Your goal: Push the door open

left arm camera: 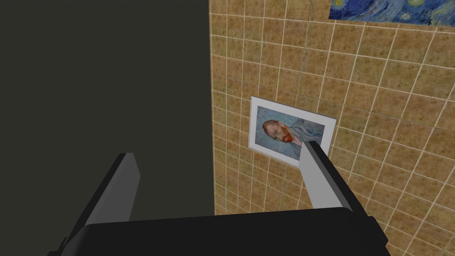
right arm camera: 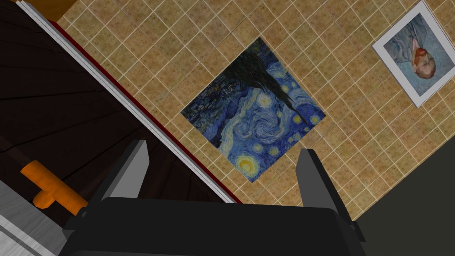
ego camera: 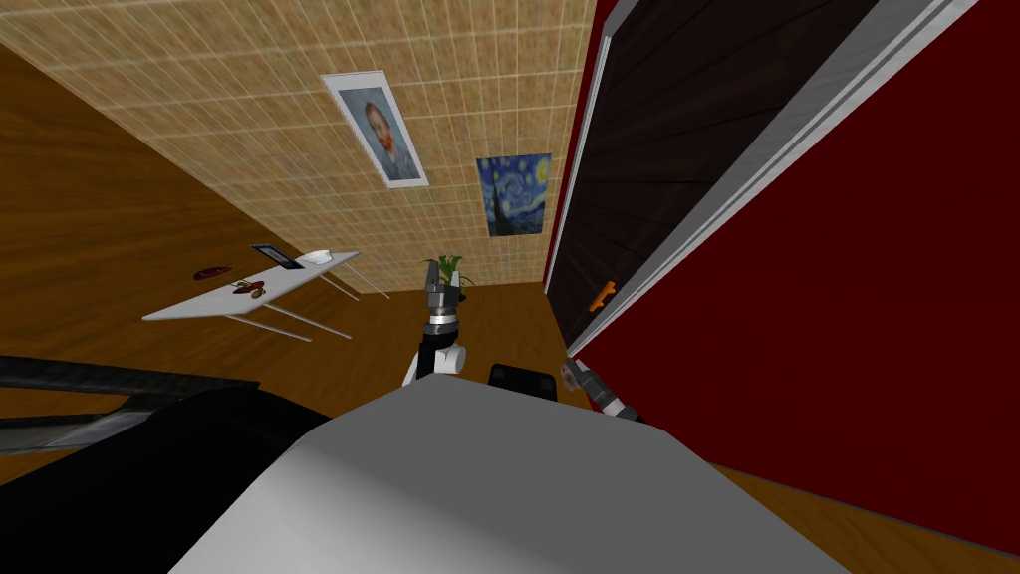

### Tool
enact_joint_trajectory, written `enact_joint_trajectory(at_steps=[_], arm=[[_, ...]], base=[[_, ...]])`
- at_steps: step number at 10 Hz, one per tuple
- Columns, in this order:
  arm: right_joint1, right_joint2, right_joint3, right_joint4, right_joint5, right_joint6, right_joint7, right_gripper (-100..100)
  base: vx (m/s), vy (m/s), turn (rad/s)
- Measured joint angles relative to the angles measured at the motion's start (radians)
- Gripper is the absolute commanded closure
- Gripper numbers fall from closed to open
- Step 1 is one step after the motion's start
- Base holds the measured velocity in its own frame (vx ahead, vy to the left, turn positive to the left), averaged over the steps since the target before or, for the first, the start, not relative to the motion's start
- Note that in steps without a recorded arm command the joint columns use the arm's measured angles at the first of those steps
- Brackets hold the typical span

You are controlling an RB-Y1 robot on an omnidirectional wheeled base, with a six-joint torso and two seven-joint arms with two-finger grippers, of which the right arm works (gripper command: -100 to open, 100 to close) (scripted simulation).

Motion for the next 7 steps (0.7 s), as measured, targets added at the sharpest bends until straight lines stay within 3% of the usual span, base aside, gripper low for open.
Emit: enact_joint_trajectory(at_steps=[3,7], arm=[[-0.012,-0.004,-0.012,0.023,-0.052,-0.009,-0.012,-100],[-0.018,-0.005,-0.019,0.035,-0.077,-0.014,-0.016,-100]], base=[[0.081,0.024,0.023],[0.04,0.005,-0.017]])
